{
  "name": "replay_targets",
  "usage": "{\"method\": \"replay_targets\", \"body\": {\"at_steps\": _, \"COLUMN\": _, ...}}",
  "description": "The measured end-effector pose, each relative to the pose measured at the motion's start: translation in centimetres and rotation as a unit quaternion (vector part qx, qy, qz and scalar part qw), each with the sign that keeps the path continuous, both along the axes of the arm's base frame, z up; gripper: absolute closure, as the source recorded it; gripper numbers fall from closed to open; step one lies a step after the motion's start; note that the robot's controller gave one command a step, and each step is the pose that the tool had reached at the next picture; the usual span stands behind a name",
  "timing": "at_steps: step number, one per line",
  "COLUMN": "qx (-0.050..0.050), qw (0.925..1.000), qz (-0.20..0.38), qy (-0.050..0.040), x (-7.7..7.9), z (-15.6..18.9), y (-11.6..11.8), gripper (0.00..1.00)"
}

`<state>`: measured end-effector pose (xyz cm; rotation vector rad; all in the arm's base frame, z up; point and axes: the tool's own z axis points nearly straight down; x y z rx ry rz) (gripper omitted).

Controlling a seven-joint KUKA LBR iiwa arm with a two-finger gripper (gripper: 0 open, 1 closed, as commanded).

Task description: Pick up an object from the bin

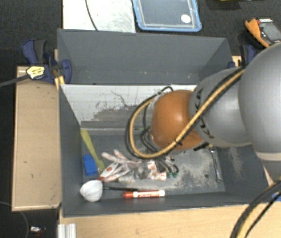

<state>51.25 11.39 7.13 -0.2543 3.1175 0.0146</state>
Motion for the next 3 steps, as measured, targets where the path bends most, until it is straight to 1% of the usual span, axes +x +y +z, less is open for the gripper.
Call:
{"method": "replay_targets", "body": {"at_steps": 1, "qx": 0.000, "qw": 1.0000, "qz": 0.000, "qy": 0.0000, "x": 0.0, "z": 0.0, "y": 0.0, "gripper": 1.00}}
{"method": "replay_targets", "body": {"at_steps": 2, "qx": -0.001, "qw": 1.0000, "qz": -0.001, "qy": 0.0046, "x": -0.3, "z": 3.7, "y": -0.1, "gripper": 1.00}}
{"method": "replay_targets", "body": {"at_steps": 3, "qx": 0.000, "qw": 1.0000, "qz": -0.001, "qy": 0.0010, "x": -0.1, "z": 8.1, "y": -0.1, "gripper": 1.00}}
